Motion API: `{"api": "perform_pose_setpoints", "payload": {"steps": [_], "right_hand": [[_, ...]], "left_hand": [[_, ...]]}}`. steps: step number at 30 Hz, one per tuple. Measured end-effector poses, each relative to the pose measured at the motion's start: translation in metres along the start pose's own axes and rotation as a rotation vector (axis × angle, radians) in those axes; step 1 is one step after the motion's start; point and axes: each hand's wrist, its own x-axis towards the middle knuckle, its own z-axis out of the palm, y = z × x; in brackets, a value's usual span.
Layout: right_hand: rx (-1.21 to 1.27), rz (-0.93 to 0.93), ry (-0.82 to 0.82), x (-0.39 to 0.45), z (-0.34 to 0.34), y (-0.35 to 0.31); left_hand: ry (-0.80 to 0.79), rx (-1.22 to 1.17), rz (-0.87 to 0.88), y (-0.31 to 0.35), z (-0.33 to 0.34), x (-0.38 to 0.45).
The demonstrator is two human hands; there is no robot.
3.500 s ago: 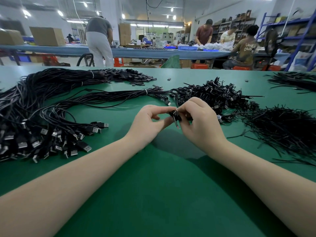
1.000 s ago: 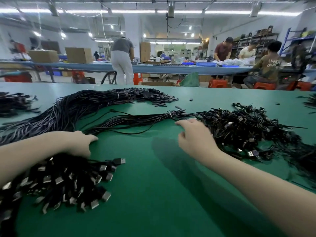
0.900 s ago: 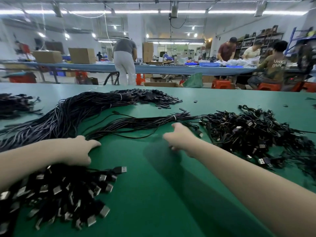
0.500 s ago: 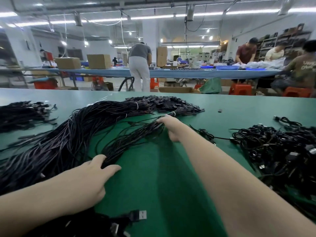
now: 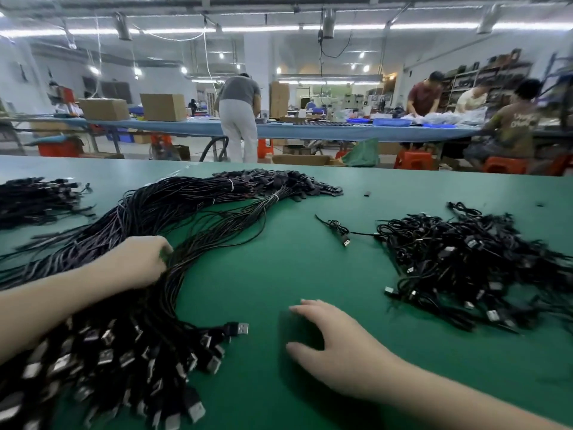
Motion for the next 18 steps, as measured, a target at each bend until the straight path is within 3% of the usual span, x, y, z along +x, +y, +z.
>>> {"api": "perform_pose_setpoints", "payload": {"steps": [4,6,7,10,12,14,16,18], "right_hand": [[-0.081,-0.032,0.114,-0.054,-0.006,0.014],[-0.105,-0.050,0.184,-0.062,-0.006,0.016],[-0.104,-0.058,0.215,-0.063,-0.005,0.016],[-0.110,-0.074,0.260,-0.062,-0.002,0.015],[-0.110,-0.068,0.263,-0.063,-0.001,0.015],[-0.101,-0.056,0.262,-0.065,-0.001,0.014],[-0.104,-0.046,0.261,-0.065,-0.001,0.013],[-0.111,-0.036,0.252,-0.067,-0.001,0.011]], "left_hand": [[-0.061,0.111,-0.116,-0.002,-0.014,-0.015],[-0.068,0.046,-0.193,-0.001,-0.024,-0.023],[-0.116,-0.043,-0.217,-0.002,-0.025,-0.026],[-0.336,-0.647,-0.357,-0.005,-0.030,-0.034],[-0.257,-0.863,-0.395,-0.012,-0.051,-0.024],[-0.026,-1.038,-0.344,-0.012,-0.085,-0.014],[0.107,-0.999,-0.256,-0.003,-0.104,-0.015],[0.033,-0.564,-0.121,0.010,-0.086,-0.022]]}}
